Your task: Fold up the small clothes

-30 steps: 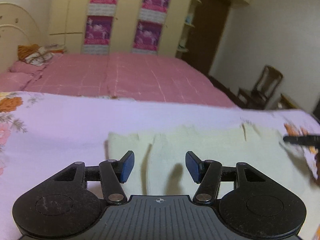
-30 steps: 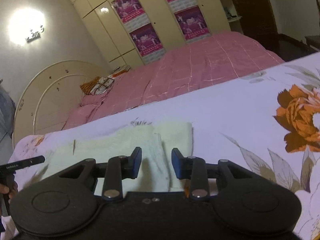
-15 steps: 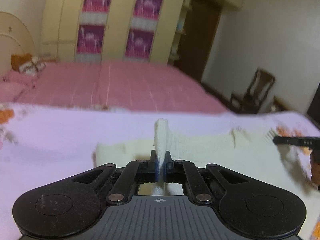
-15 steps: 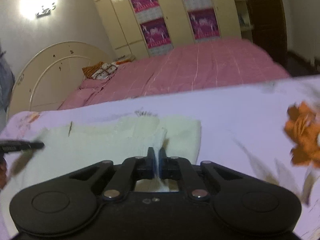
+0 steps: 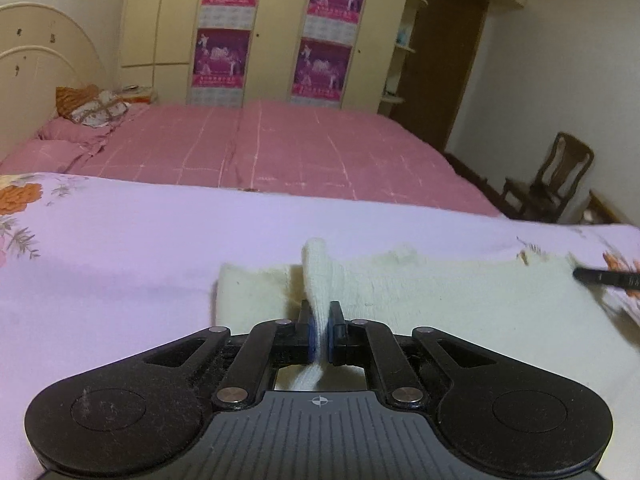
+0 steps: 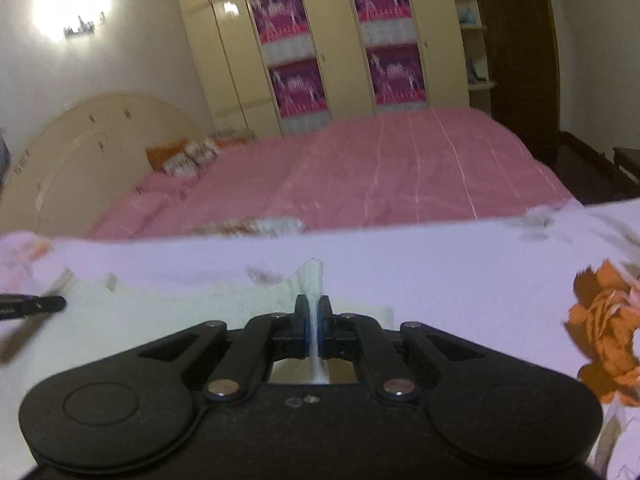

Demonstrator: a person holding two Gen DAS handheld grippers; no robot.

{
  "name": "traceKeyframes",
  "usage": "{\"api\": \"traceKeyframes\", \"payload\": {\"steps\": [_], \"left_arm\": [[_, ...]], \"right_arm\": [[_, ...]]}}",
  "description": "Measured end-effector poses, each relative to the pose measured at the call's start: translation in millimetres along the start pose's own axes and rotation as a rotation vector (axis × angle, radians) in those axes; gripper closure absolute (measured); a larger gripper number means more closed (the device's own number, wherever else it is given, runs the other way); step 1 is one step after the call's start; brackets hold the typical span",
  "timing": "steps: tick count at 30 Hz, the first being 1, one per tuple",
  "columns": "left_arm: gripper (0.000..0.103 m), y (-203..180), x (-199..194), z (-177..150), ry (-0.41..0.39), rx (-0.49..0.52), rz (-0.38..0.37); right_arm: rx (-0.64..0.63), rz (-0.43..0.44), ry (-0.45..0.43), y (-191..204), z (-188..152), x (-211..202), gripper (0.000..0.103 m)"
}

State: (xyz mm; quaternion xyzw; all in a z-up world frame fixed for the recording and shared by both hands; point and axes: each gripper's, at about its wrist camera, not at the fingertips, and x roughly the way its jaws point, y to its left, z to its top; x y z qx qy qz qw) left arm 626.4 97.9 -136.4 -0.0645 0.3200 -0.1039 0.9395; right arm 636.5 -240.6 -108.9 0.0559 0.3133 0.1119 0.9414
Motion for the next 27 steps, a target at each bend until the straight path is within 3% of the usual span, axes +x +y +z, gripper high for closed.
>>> {"api": "traceKeyframes", "payload": {"steps": [1,2,3,4,5,8,12,16,20,24,27], "left_arm": [[0.078,2,-4,-1,-0.018,-0.020,0.016],[0.053,4,-11,-2,-0.042,-0.038,0.045],[0.040,1,-20,-2,-0.075,-0.046,0.072],[0.038,-5,-35,0,-0.137,-0.033,0.086],[0.037,-14,-43,0,-0.171,-0.017,0.067],[0.022,-58,-32,10,-0.118,0.037,-0.022],[0.022,-111,-1,4,-0.028,0.143,-0.037],[0.022,-113,12,-8,0.022,0.150,0.004],[0.022,-71,-4,-11,-0.002,0.095,0.069],[0.022,-41,-17,-16,-0.028,0.039,0.071],[0.022,-45,-20,-17,-0.034,0.019,0.089]], "right_arm": [[-0.003,-0.009,0.005,0,-3,3,0.098],[0.000,-0.017,-0.003,2,-4,1,0.099],[0.003,-0.040,-0.018,3,-4,-3,0.093],[0.003,-0.085,-0.053,6,-4,-12,0.077],[-0.006,-0.105,-0.092,11,-4,-21,0.072],[-0.118,-0.017,-0.104,45,-1,-28,0.078],[-0.292,-0.017,-0.042,105,-3,-1,0.075],[-0.271,0.020,0.046,122,-12,23,0.069],[-0.275,-0.002,0.043,100,-17,12,0.068],[-0.213,-0.153,0.008,52,-19,-1,0.068],[-0.147,-0.134,0.002,40,-19,-8,0.069]]}}
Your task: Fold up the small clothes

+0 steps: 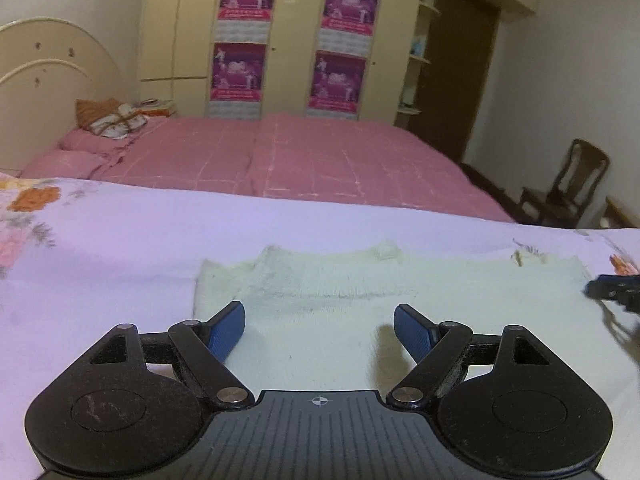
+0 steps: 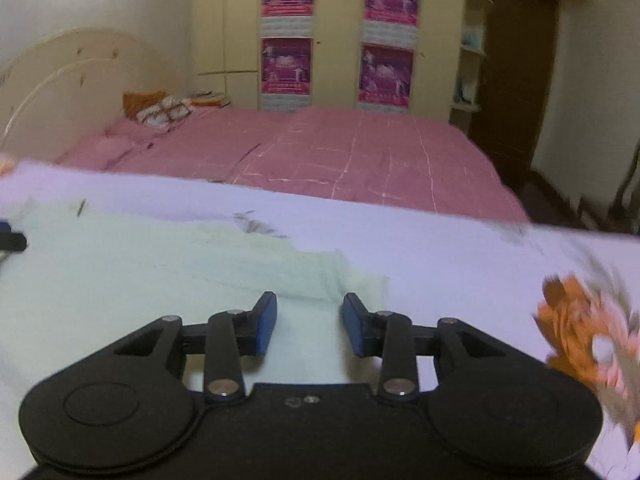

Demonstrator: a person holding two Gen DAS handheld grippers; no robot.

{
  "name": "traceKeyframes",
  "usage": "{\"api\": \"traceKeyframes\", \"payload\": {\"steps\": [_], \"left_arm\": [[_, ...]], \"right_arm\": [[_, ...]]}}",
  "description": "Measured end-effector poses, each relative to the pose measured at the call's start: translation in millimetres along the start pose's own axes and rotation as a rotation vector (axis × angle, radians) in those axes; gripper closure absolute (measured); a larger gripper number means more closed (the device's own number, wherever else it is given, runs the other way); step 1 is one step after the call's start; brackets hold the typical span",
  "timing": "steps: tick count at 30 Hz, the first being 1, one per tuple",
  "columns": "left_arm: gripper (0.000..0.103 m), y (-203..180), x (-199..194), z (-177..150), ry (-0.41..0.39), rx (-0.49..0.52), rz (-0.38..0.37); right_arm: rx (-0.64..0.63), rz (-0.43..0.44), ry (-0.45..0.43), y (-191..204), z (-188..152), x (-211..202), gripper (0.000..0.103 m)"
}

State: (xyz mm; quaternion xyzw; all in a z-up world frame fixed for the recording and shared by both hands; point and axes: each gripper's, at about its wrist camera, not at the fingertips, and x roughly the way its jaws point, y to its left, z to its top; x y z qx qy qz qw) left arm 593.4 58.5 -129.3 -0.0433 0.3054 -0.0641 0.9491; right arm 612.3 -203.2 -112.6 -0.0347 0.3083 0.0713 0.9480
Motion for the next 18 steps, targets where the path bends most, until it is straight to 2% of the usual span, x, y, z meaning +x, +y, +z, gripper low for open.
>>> {"api": "traceKeyframes", "payload": {"steps": [2,4,7,9,11,13,18], "left_arm": [[0.022,-20,-15,-2,-0.044,0.044,-0.029],[0.022,-44,-28,-11,-0.061,0.069,-0.076],[0.022,-71,-32,-27,-0.035,0.093,-0.115],[0.022,-86,-29,-37,-0.001,0.120,-0.107],[0.022,-93,-26,-46,0.022,0.155,-0.069],[0.022,-88,-30,-48,0.016,0.151,-0.068],[0.022,-41,-57,-60,-0.004,0.110,-0.037]], "right_arm": [[0.007,-0.005,-0.033,9,1,-15,0.065],[-0.011,0.073,-0.080,22,-1,-37,0.066],[-0.085,0.163,-0.055,59,-15,-50,0.069],[-0.114,0.191,-0.028,82,-27,-49,0.070],[-0.155,0.161,-0.013,96,-39,-48,0.069],[-0.186,0.116,-0.014,100,-44,-46,0.068],[-0.118,-0.001,-0.001,65,-53,-64,0.068]]}}
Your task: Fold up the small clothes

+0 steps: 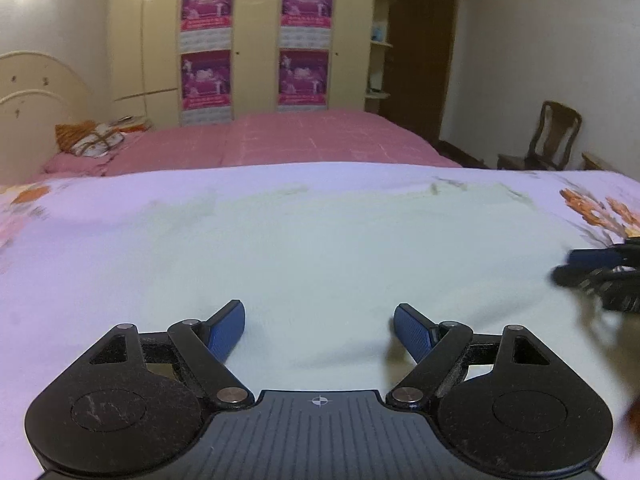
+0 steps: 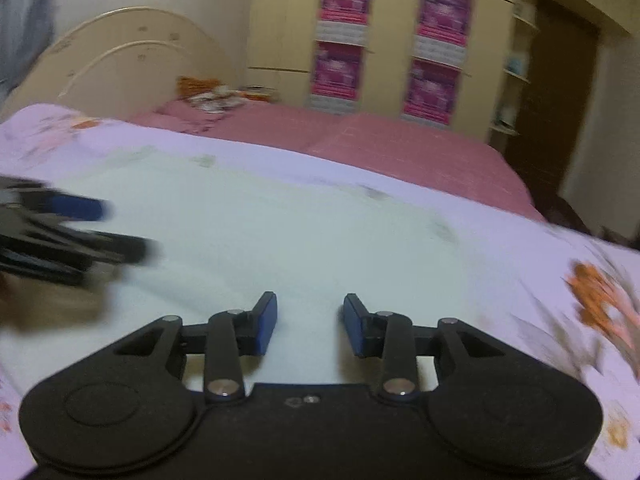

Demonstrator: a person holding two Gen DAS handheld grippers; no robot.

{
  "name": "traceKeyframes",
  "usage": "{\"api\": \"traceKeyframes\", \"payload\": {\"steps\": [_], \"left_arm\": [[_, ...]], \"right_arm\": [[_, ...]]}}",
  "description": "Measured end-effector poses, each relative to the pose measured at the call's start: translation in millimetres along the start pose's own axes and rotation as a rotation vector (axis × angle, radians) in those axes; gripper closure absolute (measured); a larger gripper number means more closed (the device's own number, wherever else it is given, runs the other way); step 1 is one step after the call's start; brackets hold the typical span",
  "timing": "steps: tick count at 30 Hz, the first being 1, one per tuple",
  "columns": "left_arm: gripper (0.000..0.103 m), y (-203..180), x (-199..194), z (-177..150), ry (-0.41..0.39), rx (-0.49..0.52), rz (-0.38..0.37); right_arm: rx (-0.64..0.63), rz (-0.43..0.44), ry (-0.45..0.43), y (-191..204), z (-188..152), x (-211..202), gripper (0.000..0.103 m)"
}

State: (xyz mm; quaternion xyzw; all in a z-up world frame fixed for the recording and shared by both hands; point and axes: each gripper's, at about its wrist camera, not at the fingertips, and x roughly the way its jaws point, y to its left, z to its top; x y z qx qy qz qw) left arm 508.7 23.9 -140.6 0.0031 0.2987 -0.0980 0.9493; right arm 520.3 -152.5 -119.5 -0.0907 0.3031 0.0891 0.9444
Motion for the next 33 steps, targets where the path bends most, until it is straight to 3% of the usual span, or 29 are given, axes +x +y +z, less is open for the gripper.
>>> {"api": "traceKeyframes", "payload": {"steps": [4,9,12,15,16,20,26,30,33], "left_arm": [[0.022,15,-25,-4,-0.008,-0.032,0.020],[0.022,-17,-47,-11,-0.033,-0.079,-0.028],[0.022,-45,-53,-29,-0.011,-0.056,-0.050],[0.022,-58,-54,-45,0.033,-0.037,-0.023],[0.022,-57,-56,-50,0.037,-0.034,-0.014],[0.022,-40,-74,-65,0.044,-0.030,0.024],[0.022,-10,-92,-76,0.046,-0.041,0.046],[0.022,-13,-93,-66,0.039,-0.064,0.072],[0.022,-21,-93,-62,0.023,-0.115,0.066]], "right_arm": [[0.034,-0.009,0.011,-19,-3,-6,0.069],[0.050,0.071,-0.052,15,3,-37,0.070],[0.023,0.132,-0.040,45,-8,-47,0.071],[-0.013,0.145,-0.001,68,-23,-51,0.071],[-0.014,0.140,0.019,72,-27,-51,0.075],[-0.042,0.119,0.027,67,-41,-64,0.072],[0.036,-0.006,0.050,15,-61,-85,0.071],[0.056,-0.005,0.060,10,-63,-86,0.071],[0.095,-0.002,0.011,17,-54,-94,0.070]]}}
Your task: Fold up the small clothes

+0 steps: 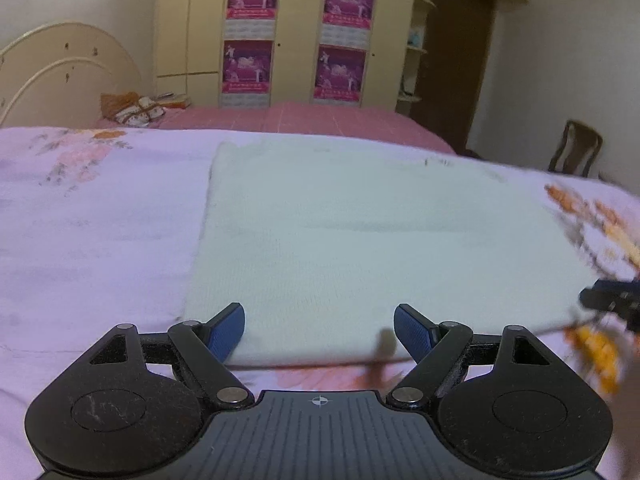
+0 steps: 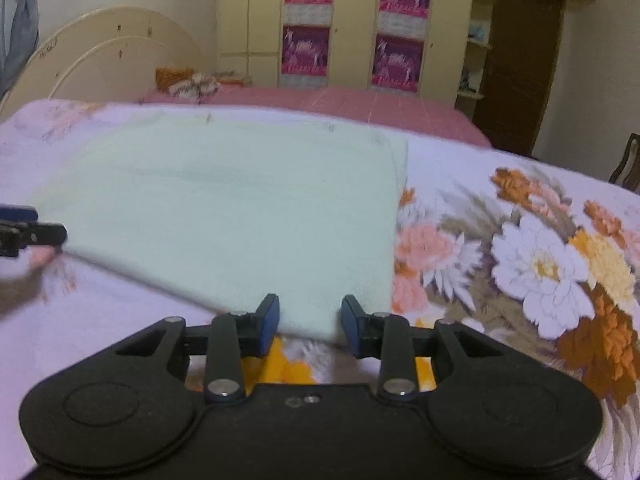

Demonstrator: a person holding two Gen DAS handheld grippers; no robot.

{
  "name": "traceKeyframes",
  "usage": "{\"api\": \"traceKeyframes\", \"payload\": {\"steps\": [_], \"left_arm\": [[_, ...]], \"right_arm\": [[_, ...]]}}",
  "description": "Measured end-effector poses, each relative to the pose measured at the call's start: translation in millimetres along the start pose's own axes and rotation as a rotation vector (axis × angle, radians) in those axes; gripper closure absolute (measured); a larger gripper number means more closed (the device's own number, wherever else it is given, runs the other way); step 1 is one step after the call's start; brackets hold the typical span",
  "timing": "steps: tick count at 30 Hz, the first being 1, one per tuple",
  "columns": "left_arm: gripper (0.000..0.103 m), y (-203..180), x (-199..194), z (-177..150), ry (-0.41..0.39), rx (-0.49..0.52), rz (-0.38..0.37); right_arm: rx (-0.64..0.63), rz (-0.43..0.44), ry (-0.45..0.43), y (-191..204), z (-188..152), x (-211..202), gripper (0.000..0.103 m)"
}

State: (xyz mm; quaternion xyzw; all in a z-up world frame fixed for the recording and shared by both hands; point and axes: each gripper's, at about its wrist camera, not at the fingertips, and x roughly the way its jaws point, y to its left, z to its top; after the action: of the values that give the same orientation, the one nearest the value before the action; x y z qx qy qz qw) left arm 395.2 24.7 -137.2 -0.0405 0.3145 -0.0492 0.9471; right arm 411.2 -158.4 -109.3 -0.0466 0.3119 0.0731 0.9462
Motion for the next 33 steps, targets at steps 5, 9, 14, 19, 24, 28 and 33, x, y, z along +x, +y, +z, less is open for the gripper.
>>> {"api": "traceKeyframes", "payload": {"steps": [5,9,14,19,24,28,33], "left_arm": [[0.022,-29,10,0,0.023,0.000,-0.002],[0.020,-48,21,-5,0.059,0.049,0.056],[0.012,-40,17,-4,0.060,0.044,0.077],[0.012,-18,11,-13,0.056,0.033,0.092],[0.012,-17,9,-12,0.065,0.048,0.098],[0.012,-15,8,-12,0.068,0.056,0.094],[0.012,-15,7,-12,0.078,0.069,0.086]], "right_arm": [[-0.004,0.047,0.014,18,1,6,0.071],[-0.064,0.071,0.017,46,-2,17,0.067],[-0.070,0.069,0.030,47,-2,20,0.066],[0.080,-0.032,0.049,5,-2,13,0.069],[0.131,-0.020,0.041,-5,2,10,0.074],[0.126,-0.029,0.066,-8,-5,15,0.075],[0.155,-0.023,0.078,-10,-2,11,0.075]]}}
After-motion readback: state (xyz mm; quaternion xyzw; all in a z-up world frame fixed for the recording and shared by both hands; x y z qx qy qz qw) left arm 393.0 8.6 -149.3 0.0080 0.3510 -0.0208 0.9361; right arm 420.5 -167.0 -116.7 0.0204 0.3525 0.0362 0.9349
